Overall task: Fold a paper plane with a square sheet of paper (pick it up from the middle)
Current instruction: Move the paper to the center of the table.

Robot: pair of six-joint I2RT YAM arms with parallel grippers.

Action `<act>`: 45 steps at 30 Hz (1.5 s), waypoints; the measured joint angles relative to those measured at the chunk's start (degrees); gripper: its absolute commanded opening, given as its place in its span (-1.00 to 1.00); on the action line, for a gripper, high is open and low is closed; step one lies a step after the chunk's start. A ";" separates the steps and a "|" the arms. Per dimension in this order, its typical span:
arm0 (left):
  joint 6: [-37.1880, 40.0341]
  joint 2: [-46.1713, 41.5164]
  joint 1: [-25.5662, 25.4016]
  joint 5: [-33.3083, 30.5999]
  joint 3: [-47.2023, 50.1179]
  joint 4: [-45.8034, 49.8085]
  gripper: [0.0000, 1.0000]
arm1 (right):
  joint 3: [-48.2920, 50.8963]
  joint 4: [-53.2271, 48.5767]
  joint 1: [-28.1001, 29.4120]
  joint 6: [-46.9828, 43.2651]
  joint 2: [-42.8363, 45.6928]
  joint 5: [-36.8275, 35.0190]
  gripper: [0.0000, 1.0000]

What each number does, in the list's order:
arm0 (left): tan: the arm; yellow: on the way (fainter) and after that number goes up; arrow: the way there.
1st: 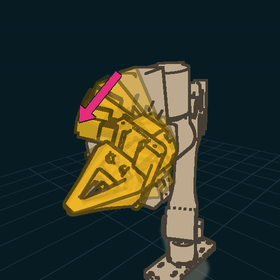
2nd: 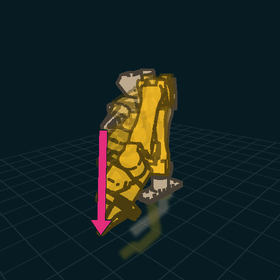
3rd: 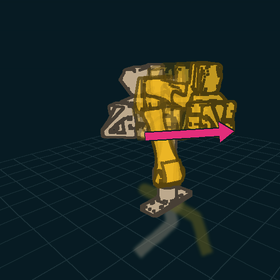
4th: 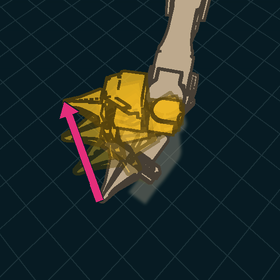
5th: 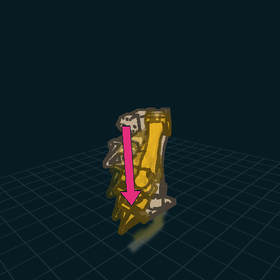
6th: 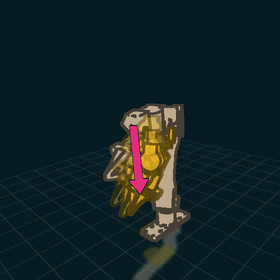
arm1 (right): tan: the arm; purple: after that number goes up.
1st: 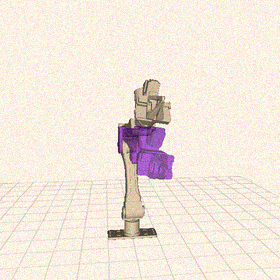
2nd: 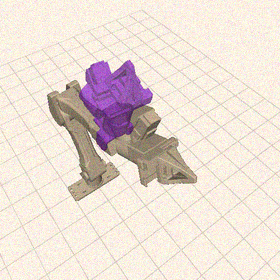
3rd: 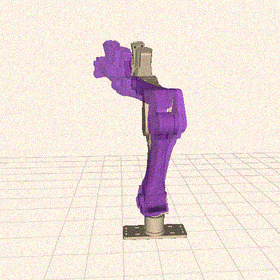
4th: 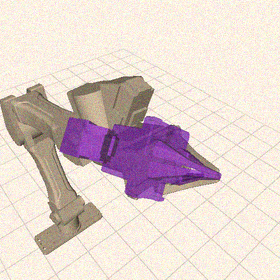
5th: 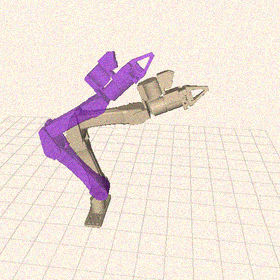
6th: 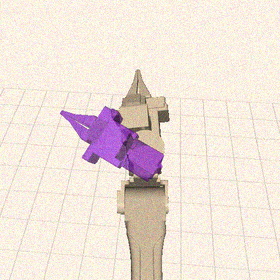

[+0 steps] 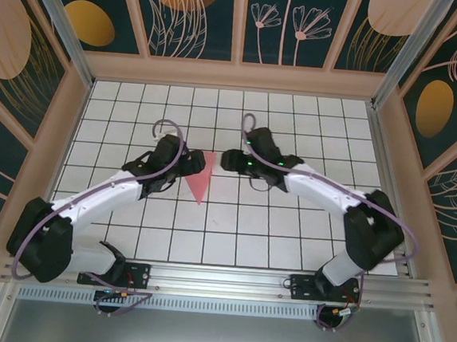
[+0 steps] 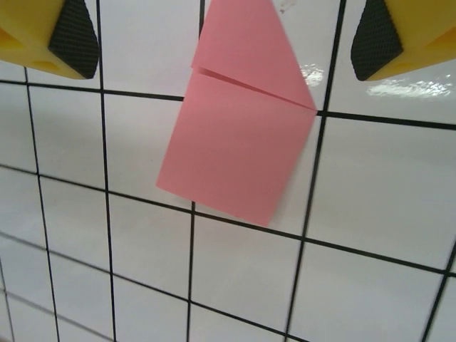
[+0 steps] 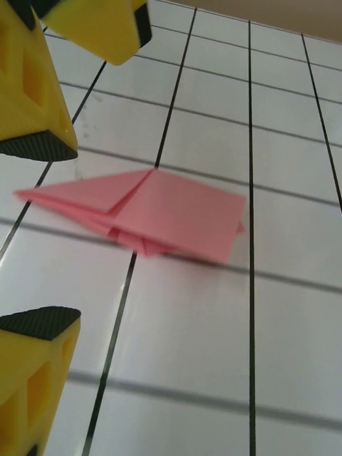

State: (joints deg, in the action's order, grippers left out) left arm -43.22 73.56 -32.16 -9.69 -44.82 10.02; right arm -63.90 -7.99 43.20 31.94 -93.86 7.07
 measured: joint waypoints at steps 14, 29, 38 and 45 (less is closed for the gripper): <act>-7.41 -10.62 9.18 7.98 19.54 -8.11 0.97 | -16.90 -3.45 6.71 2.60 -24.81 0.04 -0.30; -11.30 -5.75 9.35 19.50 21.29 -19.65 0.71 | -13.00 -1.66 3.98 -4.46 -25.14 8.00 -0.39; -14.32 0.85 9.35 26.80 23.43 -27.36 0.37 | -2.34 -0.37 -1.11 -14.75 -18.75 18.82 -0.39; -16.79 5.64 9.35 31.65 23.91 -31.91 0.30 | -1.25 0.61 -2.25 -16.63 -18.53 21.57 -0.39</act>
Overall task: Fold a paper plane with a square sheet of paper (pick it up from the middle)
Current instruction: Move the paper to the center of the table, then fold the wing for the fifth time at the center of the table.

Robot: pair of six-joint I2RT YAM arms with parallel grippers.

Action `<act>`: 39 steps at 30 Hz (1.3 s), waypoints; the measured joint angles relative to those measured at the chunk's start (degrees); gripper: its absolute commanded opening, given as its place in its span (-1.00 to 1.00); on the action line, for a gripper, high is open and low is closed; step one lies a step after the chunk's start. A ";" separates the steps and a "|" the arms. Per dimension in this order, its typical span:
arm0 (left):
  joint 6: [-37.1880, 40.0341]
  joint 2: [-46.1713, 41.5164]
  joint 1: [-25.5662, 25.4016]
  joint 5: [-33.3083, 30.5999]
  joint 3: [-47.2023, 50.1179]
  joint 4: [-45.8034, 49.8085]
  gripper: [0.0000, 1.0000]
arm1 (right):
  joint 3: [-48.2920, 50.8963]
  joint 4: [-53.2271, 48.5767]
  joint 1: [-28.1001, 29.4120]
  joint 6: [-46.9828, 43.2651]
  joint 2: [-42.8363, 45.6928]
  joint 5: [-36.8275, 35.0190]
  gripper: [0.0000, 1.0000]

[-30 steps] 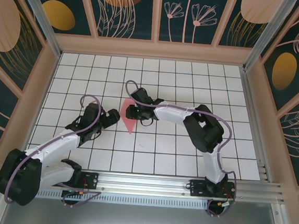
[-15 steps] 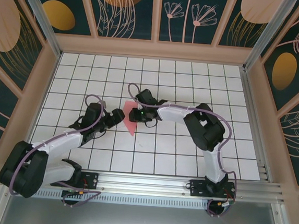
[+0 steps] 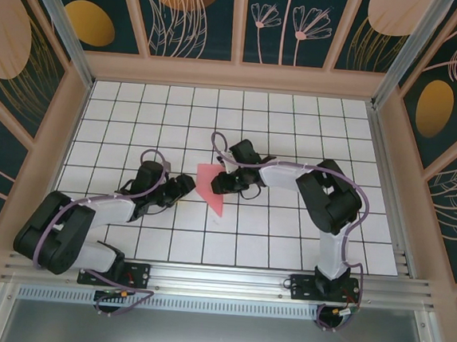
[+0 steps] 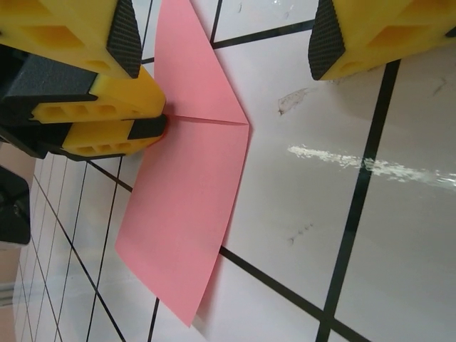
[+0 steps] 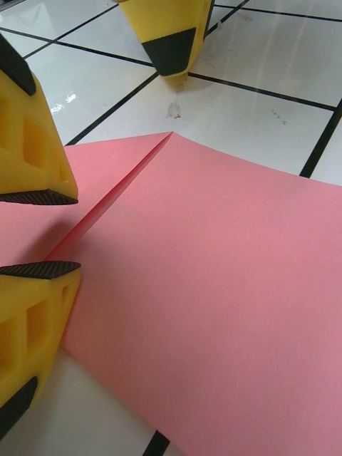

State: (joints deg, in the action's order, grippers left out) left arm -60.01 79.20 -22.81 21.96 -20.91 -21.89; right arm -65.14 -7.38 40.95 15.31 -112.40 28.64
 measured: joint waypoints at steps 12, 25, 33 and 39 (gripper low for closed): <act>-1.60 4.02 -2.47 0.15 -4.07 0.66 0.28 | 1.33 2.03 -0.90 -0.02 0.04 1.66 -0.43; 1.84 9.11 -6.16 -5.77 -14.38 14.38 0.31 | 2.60 4.02 -1.01 -0.02 0.39 1.70 -0.43; 2.91 11.06 -7.48 -6.03 -16.28 16.31 0.12 | 3.41 5.29 -1.14 -0.02 0.68 1.95 -0.44; 2.49 11.78 -7.65 -4.42 -16.28 15.17 -0.07 | 3.78 5.90 -1.25 0.00 0.74 2.34 -0.44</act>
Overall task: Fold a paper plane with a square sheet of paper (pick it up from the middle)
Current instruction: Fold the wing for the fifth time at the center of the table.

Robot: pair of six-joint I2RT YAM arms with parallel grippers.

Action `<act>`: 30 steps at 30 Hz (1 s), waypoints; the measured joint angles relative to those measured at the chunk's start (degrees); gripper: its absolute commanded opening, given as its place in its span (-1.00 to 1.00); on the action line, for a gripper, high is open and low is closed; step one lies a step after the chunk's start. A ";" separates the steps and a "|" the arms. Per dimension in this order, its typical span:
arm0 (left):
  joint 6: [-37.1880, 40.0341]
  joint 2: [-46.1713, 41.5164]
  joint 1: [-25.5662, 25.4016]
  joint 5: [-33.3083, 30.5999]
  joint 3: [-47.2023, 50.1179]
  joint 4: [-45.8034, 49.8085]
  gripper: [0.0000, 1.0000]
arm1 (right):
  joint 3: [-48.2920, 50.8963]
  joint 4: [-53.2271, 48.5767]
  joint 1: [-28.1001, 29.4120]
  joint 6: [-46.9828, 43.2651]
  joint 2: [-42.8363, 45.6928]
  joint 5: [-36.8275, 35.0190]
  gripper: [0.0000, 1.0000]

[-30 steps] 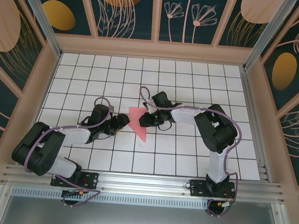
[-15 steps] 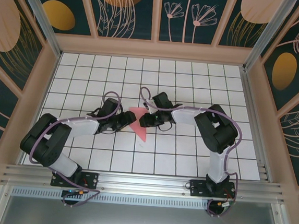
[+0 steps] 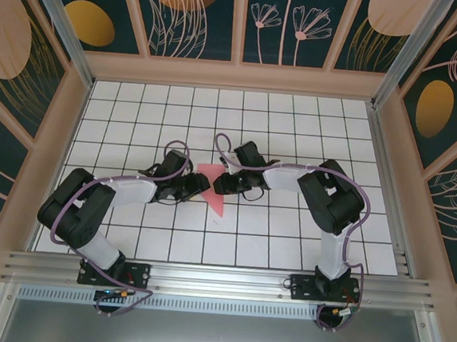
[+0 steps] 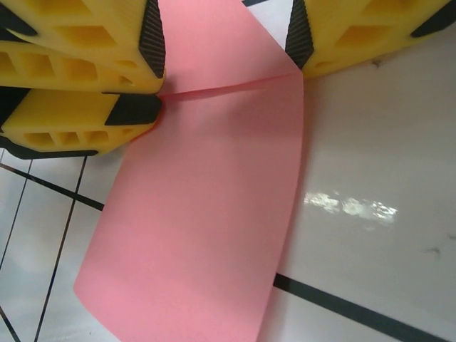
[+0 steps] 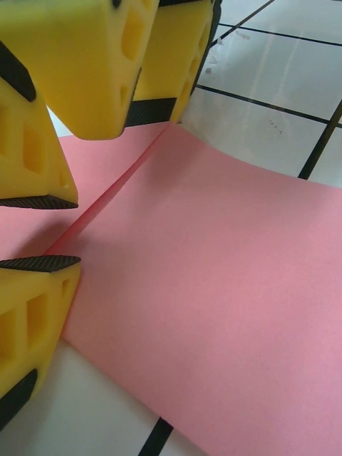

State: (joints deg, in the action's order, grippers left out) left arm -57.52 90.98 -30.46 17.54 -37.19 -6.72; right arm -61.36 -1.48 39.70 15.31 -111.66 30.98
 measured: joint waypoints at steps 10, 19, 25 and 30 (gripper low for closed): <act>-3.58 -2.34 -0.11 0.72 5.11 -8.98 -0.32 | 0.74 0.92 -0.70 0.20 0.20 1.14 -0.44; -4.15 -2.45 -0.11 0.57 6.14 -11.19 -0.85 | 2.03 1.07 -1.73 1.64 1.62 1.64 -0.37; -4.11 -2.73 -0.11 -0.61 6.88 -11.54 -0.97 | 4.96 1.31 -2.01 3.52 8.28 -2.49 -0.18; -4.76 -4.04 -0.22 -2.03 7.45 -12.44 -1.00 | 9.53 3.45 0.42 4.57 14.53 -11.39 0.03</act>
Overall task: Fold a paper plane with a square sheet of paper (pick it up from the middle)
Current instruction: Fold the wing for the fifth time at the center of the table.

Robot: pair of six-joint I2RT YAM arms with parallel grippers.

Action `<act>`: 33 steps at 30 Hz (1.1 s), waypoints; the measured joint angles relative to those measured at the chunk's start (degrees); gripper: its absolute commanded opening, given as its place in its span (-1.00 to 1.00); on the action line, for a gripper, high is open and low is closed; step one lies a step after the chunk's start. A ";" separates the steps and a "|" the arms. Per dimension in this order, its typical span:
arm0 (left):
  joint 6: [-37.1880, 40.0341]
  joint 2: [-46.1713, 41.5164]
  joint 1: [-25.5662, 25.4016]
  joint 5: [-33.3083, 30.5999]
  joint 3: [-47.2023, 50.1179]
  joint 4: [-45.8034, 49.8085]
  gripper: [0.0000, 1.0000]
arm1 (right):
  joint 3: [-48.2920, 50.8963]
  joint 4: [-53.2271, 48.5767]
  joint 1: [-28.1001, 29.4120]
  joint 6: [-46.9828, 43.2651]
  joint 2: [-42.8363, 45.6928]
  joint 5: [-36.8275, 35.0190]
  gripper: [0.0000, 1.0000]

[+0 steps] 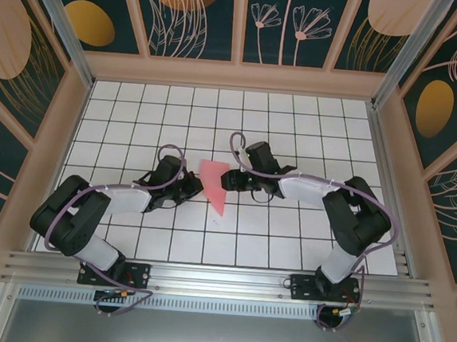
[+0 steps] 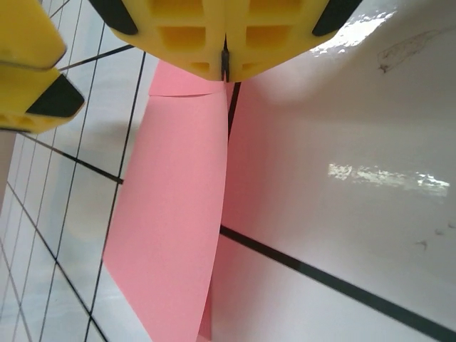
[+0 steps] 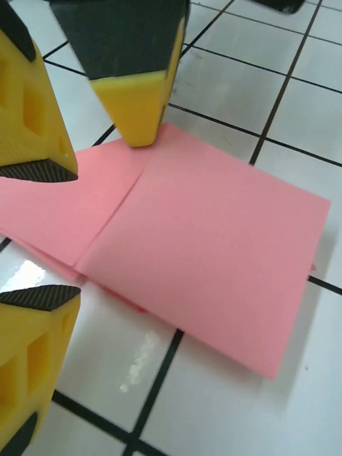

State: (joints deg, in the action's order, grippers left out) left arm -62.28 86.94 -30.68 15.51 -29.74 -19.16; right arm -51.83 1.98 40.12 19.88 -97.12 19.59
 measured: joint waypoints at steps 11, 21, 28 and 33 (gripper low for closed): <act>-3.89 -9.44 -0.09 -7.21 2.84 0.83 -1.00 | 8.02 9.25 4.11 -2.14 9.79 -13.84 0.60; -9.03 -11.04 -0.09 -11.76 4.15 2.56 -0.99 | 15.26 25.77 11.23 -13.62 10.51 -19.21 0.54; -10.32 -10.29 -0.09 -11.76 4.11 3.06 -0.96 | 17.77 36.83 14.45 -23.19 4.42 -21.09 0.31; -10.69 -10.27 -0.09 -11.58 3.50 3.65 -0.96 | 18.27 42.01 16.35 -29.97 -0.46 -21.33 0.29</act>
State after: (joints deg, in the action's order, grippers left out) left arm -72.97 76.66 -30.76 3.92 -26.24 -15.51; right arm -33.56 43.99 56.47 -10.09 -97.58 -1.74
